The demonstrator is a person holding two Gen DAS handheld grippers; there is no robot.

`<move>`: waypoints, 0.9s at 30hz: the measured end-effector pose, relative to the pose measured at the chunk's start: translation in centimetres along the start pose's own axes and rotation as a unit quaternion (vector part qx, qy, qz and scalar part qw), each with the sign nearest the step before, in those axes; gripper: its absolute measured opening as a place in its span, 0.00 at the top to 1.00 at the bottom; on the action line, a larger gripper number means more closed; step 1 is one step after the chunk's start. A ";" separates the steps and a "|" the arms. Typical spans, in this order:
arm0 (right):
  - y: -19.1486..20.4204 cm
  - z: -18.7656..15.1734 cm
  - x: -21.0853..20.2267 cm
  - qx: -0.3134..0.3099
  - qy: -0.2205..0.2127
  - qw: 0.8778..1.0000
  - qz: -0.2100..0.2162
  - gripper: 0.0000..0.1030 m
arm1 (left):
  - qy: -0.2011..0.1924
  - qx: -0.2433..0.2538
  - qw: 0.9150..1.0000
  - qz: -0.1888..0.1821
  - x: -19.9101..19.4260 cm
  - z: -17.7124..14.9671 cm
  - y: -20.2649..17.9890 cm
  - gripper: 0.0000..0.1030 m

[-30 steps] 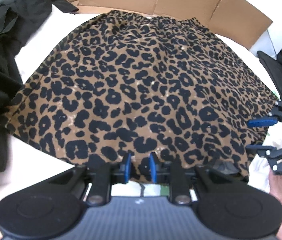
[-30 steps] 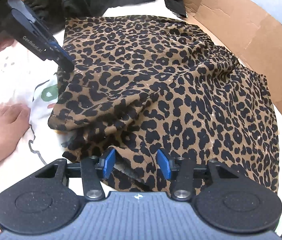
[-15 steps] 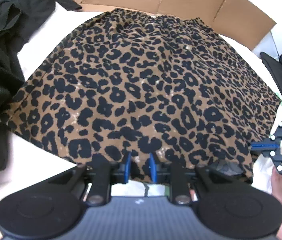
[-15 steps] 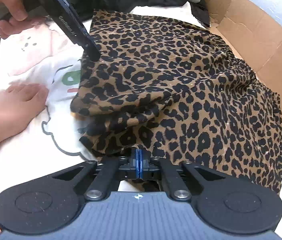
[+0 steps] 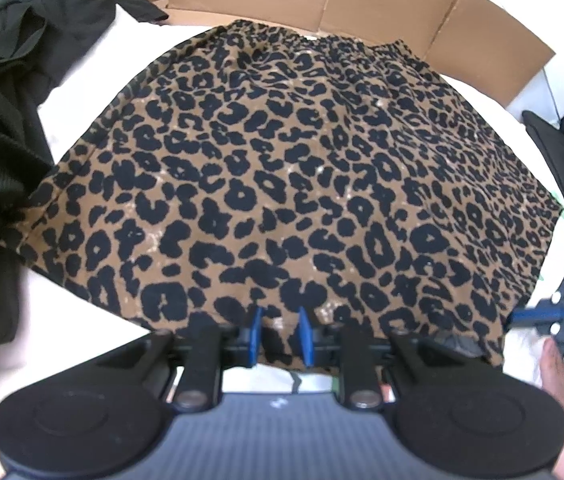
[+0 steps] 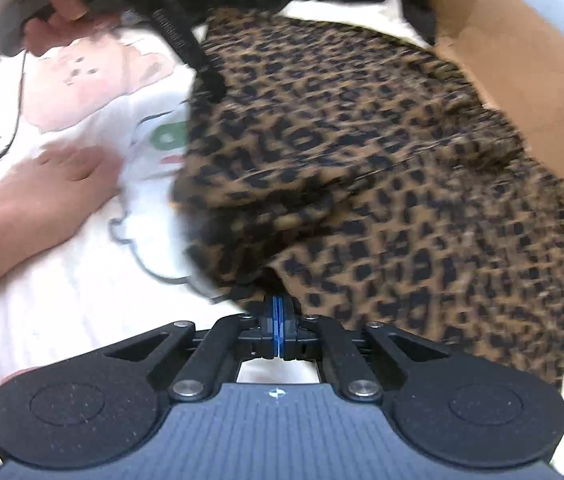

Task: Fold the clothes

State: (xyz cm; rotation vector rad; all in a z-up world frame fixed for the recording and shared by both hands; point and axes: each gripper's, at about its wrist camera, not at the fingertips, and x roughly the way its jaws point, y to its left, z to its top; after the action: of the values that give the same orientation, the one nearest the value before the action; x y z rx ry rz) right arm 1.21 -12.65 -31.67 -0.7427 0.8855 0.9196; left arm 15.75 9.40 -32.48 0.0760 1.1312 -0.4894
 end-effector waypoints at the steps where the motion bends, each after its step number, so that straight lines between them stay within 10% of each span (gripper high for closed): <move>1: 0.0 0.0 -0.3 -0.005 -0.004 1.000 -0.007 0.97 | 0.001 0.000 1.000 0.000 0.0 0.0 0.0 0.79; 5: -0.7 -0.2 -1.1 -0.004 -0.020 1.000 -0.019 0.59 | 0.001 0.002 1.000 0.001 0.0 -0.1 0.0 0.78; 12: -0.7 0.2 0.1 -0.038 -0.021 0.998 -0.037 0.60 | 0.000 0.006 1.000 0.001 0.2 0.0 0.2 0.77; 15: -0.8 0.6 1.5 -0.044 -0.015 0.998 -0.041 0.62 | 0.000 0.009 1.000 0.000 0.4 0.2 0.0 0.77; 18: -0.5 0.8 2.3 -0.062 -0.013 0.998 -0.031 1.00 | -0.003 0.012 1.000 -0.002 0.3 0.3 -0.1 0.77; 27: 0.8 0.1 2.0 -0.085 0.006 0.996 -0.009 1.00 | -0.006 0.002 1.000 -0.022 -0.1 1.2 -0.1 0.77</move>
State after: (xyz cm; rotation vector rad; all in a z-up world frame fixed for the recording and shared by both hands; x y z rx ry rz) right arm 1.16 -11.59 -33.48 -0.9027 0.8158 0.9831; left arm 16.75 8.98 -31.89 0.0513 1.1216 -0.5317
